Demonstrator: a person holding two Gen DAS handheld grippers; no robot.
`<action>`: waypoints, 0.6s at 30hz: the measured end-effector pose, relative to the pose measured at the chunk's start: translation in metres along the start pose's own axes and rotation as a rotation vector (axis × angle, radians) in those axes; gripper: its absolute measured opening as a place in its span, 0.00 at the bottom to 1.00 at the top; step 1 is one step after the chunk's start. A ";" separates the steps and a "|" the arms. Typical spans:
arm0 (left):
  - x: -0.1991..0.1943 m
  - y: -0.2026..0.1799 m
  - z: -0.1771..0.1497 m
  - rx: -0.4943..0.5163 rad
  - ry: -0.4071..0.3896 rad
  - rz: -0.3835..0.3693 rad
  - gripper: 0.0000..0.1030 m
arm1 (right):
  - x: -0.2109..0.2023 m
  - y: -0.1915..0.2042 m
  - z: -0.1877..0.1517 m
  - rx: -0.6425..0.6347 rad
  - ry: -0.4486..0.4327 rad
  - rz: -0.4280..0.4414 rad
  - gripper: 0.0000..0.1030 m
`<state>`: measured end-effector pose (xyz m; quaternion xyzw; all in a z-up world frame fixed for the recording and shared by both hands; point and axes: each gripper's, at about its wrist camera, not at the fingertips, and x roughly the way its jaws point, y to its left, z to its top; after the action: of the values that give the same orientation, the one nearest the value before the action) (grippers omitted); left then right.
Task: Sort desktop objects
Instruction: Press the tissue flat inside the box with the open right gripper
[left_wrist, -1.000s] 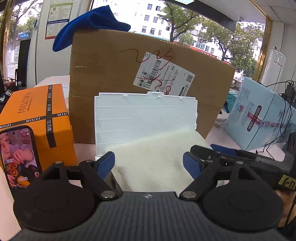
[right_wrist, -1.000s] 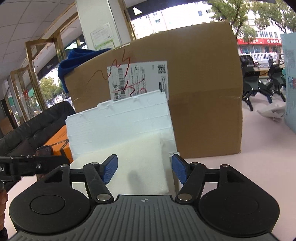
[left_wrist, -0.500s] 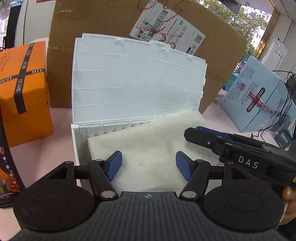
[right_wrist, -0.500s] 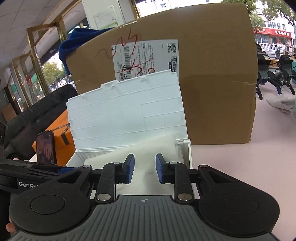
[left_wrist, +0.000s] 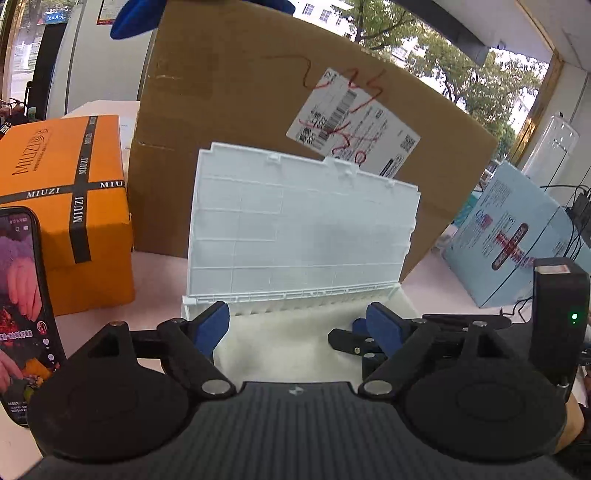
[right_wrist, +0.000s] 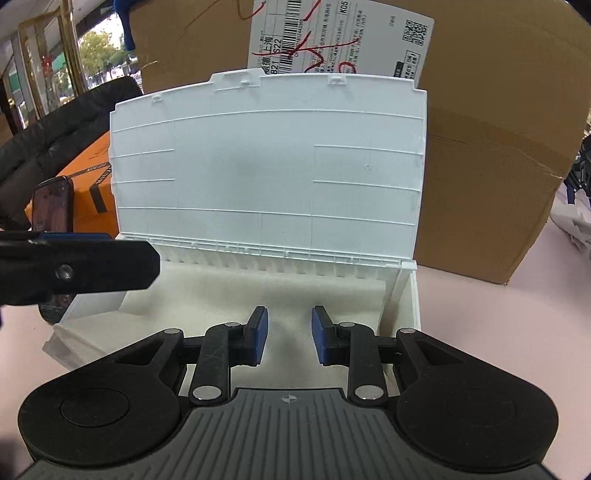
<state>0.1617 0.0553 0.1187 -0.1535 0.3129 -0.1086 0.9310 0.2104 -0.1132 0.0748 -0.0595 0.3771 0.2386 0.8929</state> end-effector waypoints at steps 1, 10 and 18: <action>-0.005 0.000 0.002 -0.007 -0.015 -0.003 0.78 | -0.005 -0.002 0.004 0.023 0.004 0.049 0.29; -0.043 -0.001 0.011 -0.059 -0.103 -0.064 0.79 | -0.004 0.024 0.034 0.031 0.275 0.170 0.47; -0.043 0.007 0.013 -0.124 -0.071 -0.091 0.80 | 0.031 0.046 0.032 -0.010 0.362 0.071 0.63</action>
<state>0.1369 0.0773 0.1498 -0.2285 0.2785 -0.1259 0.9243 0.2274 -0.0519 0.0791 -0.0926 0.5323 0.2574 0.8011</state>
